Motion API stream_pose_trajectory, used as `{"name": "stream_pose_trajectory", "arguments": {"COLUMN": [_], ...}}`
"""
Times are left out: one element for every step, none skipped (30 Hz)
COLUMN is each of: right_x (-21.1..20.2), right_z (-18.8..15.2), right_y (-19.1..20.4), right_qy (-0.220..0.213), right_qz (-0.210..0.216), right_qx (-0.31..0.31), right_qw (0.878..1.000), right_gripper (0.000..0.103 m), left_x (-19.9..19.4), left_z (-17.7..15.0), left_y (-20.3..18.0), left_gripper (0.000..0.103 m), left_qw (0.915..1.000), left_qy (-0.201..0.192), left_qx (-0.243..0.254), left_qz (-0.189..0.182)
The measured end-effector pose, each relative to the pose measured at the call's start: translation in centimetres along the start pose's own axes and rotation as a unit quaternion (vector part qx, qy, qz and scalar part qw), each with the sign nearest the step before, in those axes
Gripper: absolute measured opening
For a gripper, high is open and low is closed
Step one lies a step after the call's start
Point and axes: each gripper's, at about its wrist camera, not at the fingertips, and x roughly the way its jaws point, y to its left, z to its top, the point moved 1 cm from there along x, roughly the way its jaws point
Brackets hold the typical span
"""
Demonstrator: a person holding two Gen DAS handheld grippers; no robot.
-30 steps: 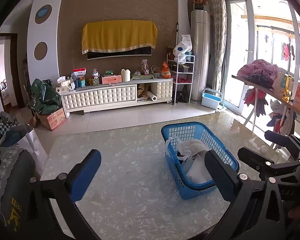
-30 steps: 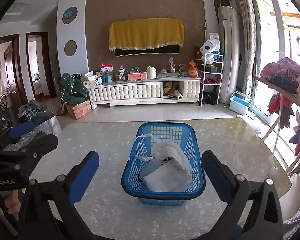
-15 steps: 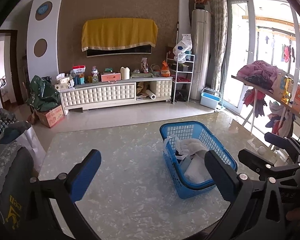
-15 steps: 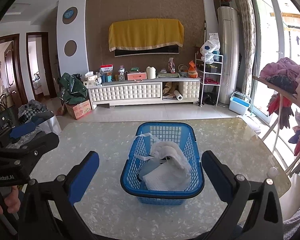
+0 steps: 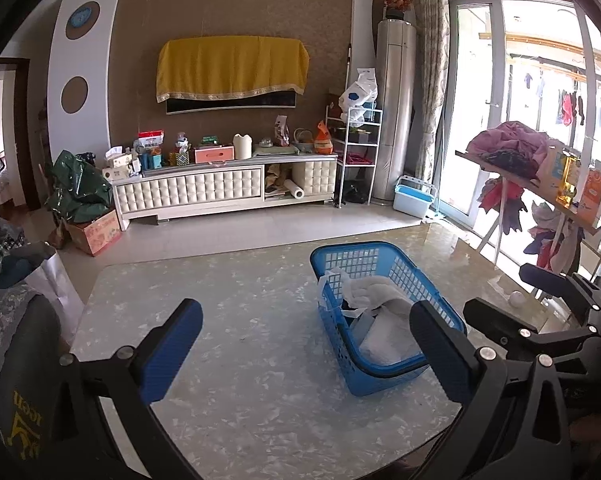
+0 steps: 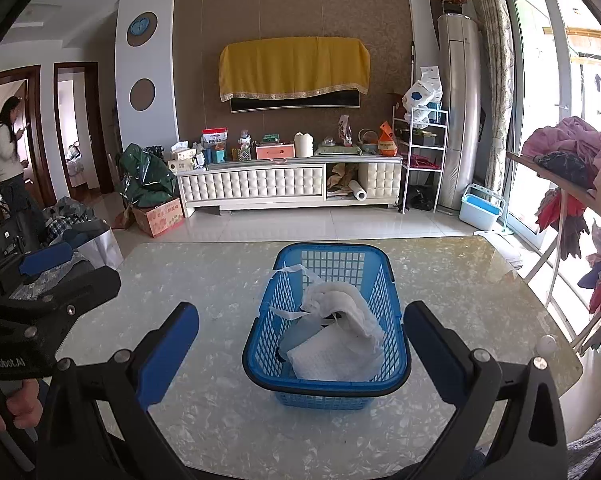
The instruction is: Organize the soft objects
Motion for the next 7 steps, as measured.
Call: {"name": "stream_pose_trajectory", "arguments": {"right_x": [-0.01,0.01,0.01,0.00,0.01,0.00,-0.02], "right_z": [0.03,0.03,-0.01,0.01,-0.03,-0.05,-0.04], "right_y": [-0.01,0.01,0.00,-0.03,-0.02,-0.04,-0.09], "right_qy": [0.000,0.000,0.000,0.000,0.000,0.000,0.001], "right_qz": [0.000,0.000,0.001,0.001,0.001,0.002,0.002], "right_qx": [0.000,0.000,0.000,0.000,0.000,0.000,0.001], "right_qw": [1.000,1.000,1.000,1.000,1.000,1.000,1.000], "right_gripper": [0.103,0.103,0.103,0.103,0.103,0.103,0.103], "left_x": [0.05,0.07,0.06,0.02,-0.06,-0.18,-0.24], "left_z": [0.01,-0.02,-0.04,-0.06,-0.07,-0.07,-0.03], "left_y": [0.02,0.04,0.03,-0.01,0.01,0.04,0.03], "left_gripper": [0.103,0.103,0.103,0.103,0.103,0.103,0.103], "left_qw": [1.0000,1.0000,1.0000,1.0000,1.0000,1.0000,1.0000], "left_qy": [0.001,0.001,0.001,0.000,-0.002,-0.007,-0.009], "left_qx": [-0.001,-0.003,-0.002,-0.002,-0.002,-0.003,-0.003], "left_qz": [-0.002,-0.005,-0.006,-0.005,-0.002,0.002,0.003]}}
